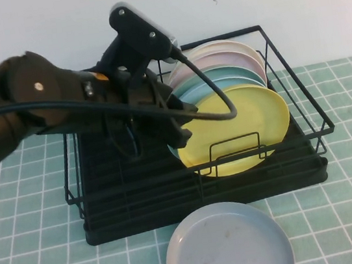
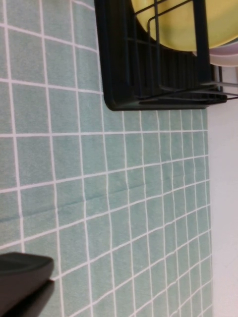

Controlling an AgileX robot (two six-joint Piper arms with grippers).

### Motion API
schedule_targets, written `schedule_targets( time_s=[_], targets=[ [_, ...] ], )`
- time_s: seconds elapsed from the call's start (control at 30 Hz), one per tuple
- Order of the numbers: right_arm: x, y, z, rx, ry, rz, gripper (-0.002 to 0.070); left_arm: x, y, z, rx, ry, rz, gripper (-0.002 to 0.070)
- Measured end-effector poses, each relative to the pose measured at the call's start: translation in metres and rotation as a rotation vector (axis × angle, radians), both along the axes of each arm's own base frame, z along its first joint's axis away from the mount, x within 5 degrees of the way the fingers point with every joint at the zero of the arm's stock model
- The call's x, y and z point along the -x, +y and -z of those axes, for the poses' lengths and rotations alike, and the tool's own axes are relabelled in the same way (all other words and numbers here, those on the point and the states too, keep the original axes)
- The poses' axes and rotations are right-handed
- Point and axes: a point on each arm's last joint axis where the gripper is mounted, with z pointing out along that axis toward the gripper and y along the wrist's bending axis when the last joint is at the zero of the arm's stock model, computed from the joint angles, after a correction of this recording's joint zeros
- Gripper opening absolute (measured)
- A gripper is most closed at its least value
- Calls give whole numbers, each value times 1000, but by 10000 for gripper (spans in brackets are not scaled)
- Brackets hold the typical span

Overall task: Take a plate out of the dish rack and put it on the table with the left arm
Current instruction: Grasp the plate from the shelf

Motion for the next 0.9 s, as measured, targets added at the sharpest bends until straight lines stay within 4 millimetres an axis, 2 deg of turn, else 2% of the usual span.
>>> schedule_targets(
  time_s=[0.1,0.4,0.63,0.7,0.83,0.87,0.9],
  targets=[
    [0,0,0,0,0,0,-1,-11,-4,13,3,20,-27,407],
    [0,0,0,0,0,0,-1,-36,-15,53,30,100,-96,409],
    [0,0,0,0,0,0,-1,-54,-26,76,89,159,-159,400],
    [0,0,0,0,0,0,-1,-57,-30,78,112,176,-168,363],
    [0,0,0,0,0,0,-1,-62,-32,77,132,168,-183,158],
    [0,0,0,0,0,0,-1,-62,-32,75,120,145,-178,120],
    [0,0,0,0,0,0,-1,-62,-31,74,108,133,-167,117]
  ],
)
